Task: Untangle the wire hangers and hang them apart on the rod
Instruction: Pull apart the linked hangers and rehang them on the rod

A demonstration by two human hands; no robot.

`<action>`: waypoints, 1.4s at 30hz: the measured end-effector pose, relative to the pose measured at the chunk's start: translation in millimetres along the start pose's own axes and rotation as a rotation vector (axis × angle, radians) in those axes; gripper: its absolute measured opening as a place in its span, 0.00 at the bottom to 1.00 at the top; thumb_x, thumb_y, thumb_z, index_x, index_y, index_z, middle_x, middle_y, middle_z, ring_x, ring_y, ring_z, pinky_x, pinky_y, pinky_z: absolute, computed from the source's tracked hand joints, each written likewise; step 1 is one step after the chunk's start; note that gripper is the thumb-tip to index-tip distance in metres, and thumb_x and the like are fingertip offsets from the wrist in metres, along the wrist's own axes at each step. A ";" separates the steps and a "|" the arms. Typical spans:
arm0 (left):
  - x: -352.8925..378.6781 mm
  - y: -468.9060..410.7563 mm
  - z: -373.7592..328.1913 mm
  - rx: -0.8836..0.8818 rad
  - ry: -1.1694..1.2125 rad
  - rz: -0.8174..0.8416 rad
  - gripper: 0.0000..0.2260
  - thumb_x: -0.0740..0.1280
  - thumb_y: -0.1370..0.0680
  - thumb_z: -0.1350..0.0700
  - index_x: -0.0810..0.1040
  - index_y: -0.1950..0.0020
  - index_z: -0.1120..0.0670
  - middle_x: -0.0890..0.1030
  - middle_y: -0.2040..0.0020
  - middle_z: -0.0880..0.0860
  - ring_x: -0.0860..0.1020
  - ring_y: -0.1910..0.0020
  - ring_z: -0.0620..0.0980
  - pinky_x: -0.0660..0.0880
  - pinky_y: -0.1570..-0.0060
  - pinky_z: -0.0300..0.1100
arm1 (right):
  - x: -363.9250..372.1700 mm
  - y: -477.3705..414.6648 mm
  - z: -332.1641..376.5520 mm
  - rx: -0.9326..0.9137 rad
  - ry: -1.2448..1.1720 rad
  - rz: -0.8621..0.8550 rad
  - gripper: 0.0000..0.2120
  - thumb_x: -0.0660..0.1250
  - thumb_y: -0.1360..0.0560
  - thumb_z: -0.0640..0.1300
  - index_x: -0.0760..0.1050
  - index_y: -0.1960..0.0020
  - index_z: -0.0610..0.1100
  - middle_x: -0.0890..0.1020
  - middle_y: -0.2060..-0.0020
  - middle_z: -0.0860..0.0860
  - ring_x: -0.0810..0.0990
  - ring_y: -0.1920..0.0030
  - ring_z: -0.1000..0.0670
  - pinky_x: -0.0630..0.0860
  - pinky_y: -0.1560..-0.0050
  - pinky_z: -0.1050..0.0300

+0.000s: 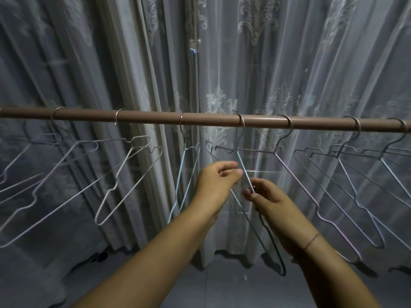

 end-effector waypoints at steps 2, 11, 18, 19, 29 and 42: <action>-17.6 7.1 -5.9 0.019 -0.021 -0.042 0.11 0.68 0.26 0.61 0.79 0.43 0.57 0.81 0.57 0.52 0.79 0.60 0.42 0.75 0.60 0.25 | -3.1 3.7 10.0 -0.029 0.079 -0.037 0.18 0.60 0.24 0.37 0.69 0.35 0.45 0.76 0.38 0.47 0.73 0.37 0.50 0.68 0.32 0.50; -173.6 25.0 -60.0 0.238 -0.011 -0.352 0.07 0.67 0.26 0.61 0.81 0.52 0.50 0.84 0.53 0.55 0.81 0.52 0.49 0.77 0.45 0.42 | 70.4 35.9 101.1 -0.369 0.096 -0.097 0.18 0.60 0.24 0.40 0.68 0.36 0.52 0.73 0.39 0.55 0.72 0.39 0.60 0.68 0.35 0.60; -273.3 -6.2 -34.6 0.099 -0.009 -0.405 0.07 0.66 0.24 0.58 0.81 0.49 0.50 0.81 0.55 0.46 0.77 0.52 0.44 0.72 0.46 0.38 | 203.9 10.0 83.0 -0.125 -0.086 0.138 0.12 0.63 0.25 0.43 0.71 0.43 0.55 0.78 0.47 0.58 0.76 0.47 0.61 0.75 0.48 0.69; -275.2 -12.7 -19.5 0.023 -0.018 -0.363 0.08 0.66 0.24 0.57 0.80 0.46 0.52 0.80 0.56 0.47 0.76 0.53 0.45 0.71 0.46 0.40 | 215.7 3.8 74.7 -0.070 -0.107 0.130 0.11 0.63 0.25 0.44 0.72 0.45 0.55 0.78 0.49 0.58 0.76 0.48 0.61 0.75 0.49 0.67; -231.7 -42.1 25.1 -0.194 0.113 0.102 0.05 0.66 0.24 0.58 0.80 0.55 0.57 0.80 0.60 0.55 0.76 0.64 0.48 0.73 0.63 0.37 | 265.1 -18.3 51.1 0.142 -0.282 0.022 0.07 0.63 0.25 0.40 0.77 0.50 0.39 0.80 0.67 0.46 0.75 0.68 0.54 0.70 0.65 0.61; -221.0 -84.9 34.8 -0.242 0.243 0.007 0.06 0.66 0.25 0.62 0.79 0.50 0.60 0.80 0.67 0.51 0.76 0.70 0.45 0.74 0.71 0.33 | 240.2 -64.7 39.5 0.127 -0.424 -0.186 0.07 0.58 0.23 0.40 0.73 0.53 0.40 0.72 0.72 0.50 0.68 0.72 0.55 0.64 0.71 0.65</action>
Point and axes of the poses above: each hand's wrist, its own y-axis away from the middle knuckle, its own x-axis out of the palm, z = x × y, the point moved 10 cm from there along -y, towards the middle knuckle
